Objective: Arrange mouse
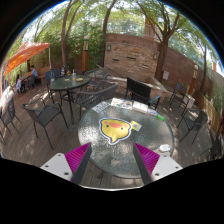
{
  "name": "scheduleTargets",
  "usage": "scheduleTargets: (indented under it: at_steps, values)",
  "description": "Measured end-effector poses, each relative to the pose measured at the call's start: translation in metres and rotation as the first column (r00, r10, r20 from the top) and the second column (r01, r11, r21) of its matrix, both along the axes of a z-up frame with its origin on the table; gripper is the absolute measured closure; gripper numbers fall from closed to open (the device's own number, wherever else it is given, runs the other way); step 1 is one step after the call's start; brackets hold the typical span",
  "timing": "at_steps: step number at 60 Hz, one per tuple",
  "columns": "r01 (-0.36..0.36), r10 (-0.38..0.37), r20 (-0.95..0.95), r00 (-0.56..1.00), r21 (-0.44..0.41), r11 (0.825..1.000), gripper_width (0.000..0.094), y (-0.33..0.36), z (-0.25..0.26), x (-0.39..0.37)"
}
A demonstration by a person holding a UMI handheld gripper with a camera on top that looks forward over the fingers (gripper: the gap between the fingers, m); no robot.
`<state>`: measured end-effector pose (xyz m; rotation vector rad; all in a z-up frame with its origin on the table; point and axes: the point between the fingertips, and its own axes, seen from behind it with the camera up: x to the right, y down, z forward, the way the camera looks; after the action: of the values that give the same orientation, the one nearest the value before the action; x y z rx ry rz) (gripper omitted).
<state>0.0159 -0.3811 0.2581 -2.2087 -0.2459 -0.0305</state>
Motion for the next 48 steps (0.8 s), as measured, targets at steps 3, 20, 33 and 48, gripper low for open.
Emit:
scheduleTargets:
  at_steps: [3, 20, 33, 48]
  values:
    - [0.007, -0.007, -0.003, 1.000, -0.009, 1.000, 0.0079, -0.001, -0.003, 0.002]
    - [0.075, -0.078, -0.023, 0.997, -0.108, 0.991, 0.0084, -0.026, -0.068, 0.065]
    - [0.158, -0.160, -0.005, 0.987, -0.149, 0.976, 0.0079, -0.006, -0.159, 0.170]
    - [0.224, -0.226, -0.016, 0.974, -0.085, 0.971, 0.0074, 0.098, -0.231, 0.295]
